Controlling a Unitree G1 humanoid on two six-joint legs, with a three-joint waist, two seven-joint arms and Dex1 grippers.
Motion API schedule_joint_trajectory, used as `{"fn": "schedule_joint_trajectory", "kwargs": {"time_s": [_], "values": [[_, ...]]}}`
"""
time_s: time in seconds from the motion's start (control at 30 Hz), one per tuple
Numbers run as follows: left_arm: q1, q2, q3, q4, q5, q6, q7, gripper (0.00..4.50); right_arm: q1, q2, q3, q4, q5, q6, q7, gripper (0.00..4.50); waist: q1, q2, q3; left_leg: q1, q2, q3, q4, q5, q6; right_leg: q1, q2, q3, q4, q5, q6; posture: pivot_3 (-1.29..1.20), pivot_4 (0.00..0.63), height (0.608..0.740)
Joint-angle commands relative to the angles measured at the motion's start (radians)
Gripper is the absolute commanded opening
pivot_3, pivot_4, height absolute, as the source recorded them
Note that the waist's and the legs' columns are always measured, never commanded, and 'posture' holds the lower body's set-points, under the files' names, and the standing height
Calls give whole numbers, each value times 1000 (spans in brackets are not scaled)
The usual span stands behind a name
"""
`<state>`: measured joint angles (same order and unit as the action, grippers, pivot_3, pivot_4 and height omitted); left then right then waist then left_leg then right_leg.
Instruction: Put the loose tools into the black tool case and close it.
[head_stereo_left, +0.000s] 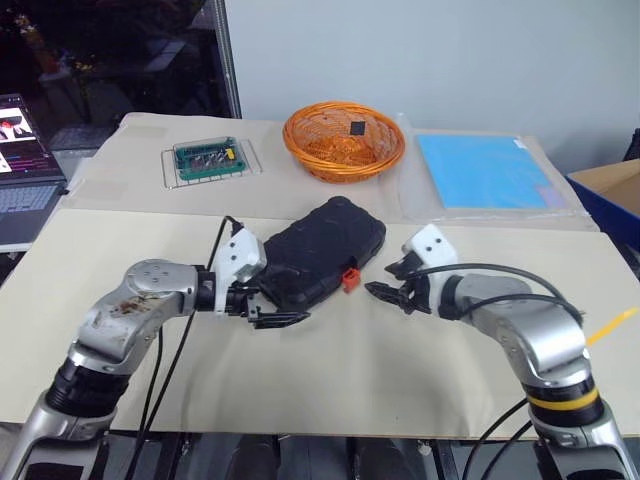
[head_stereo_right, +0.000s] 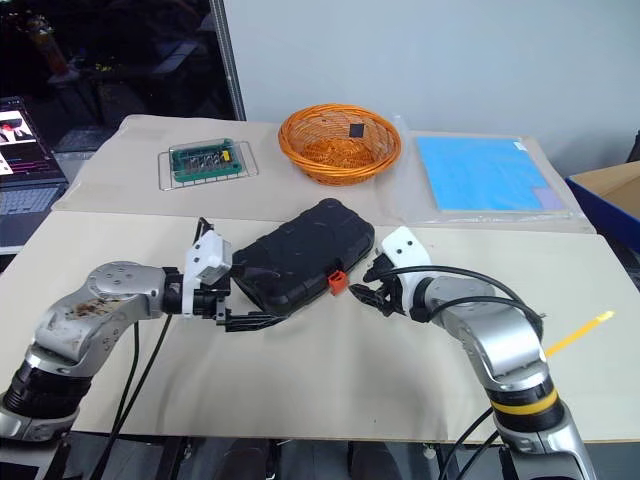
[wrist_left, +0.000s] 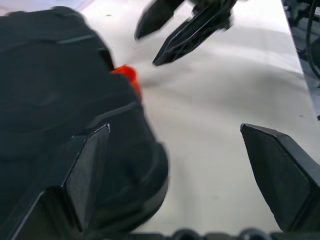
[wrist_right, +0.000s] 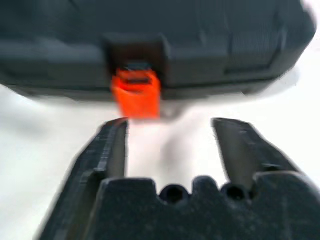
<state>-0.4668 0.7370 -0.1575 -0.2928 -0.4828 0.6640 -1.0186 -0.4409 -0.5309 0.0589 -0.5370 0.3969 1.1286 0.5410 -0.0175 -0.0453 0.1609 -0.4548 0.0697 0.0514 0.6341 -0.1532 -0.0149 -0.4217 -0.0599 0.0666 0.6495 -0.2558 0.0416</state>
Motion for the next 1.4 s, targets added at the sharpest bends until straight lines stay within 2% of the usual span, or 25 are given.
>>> {"fn": "schedule_joint_trajectory", "kwargs": {"time_s": [0.03,0.3,0.57,0.6,0.67,0.77,0.87,1.4], "values": [[-47,-25,-53,43,62,17,33,4500,17,36,40,15,-33,-70,-46,4251,2,0,0,1,0,0,0,0,0,1,0,0,0,0,0,0,150,740],[-56,-36,-58,49,76,39,36,4500,-19,108,126,208,-118,-188,-96,4251,2,0,0,0,0,1,5,1,0,2,0,2,0,2,1,0,150,740],[-34,-27,-43,25,71,50,53,4500,-35,174,132,277,-155,-251,-116,4251,2,0,0,0,0,1,5,1,0,1,0,2,0,2,1,0,150,740],[-32,-25,-41,24,71,50,54,4500,-37,177,136,282,-159,-261,-110,3753,2,0,0,0,0,1,5,1,0,1,0,2,0,2,1,0,150,740],[-30,-23,-40,22,71,50,55,4500,-37,182,139,287,-163,-269,-107,3230,1,0,0,0,0,1,5,1,1,1,0,2,0,2,1,0,150,740],[-28,-19,-36,26,73,48,57,4500,-36,183,142,286,-170,-274,-103,2099,1,0,0,0,0,1,5,1,0,1,0,2,0,2,1,0,150,740],[-27,-17,-35,32,75,46,57,4500,-36,177,146,283,-179,-281,-99,1237,1,0,0,0,0,1,5,1,0,1,0,2,0,2,1,0,150,740],[-9,-24,-47,46,96,28,62,4500,-152,125,174,218,-180,-234,-33,1199,-1,1,0,-1,0,1,5,1,0,0,0,2,1,2,1,0,150,740]]}}
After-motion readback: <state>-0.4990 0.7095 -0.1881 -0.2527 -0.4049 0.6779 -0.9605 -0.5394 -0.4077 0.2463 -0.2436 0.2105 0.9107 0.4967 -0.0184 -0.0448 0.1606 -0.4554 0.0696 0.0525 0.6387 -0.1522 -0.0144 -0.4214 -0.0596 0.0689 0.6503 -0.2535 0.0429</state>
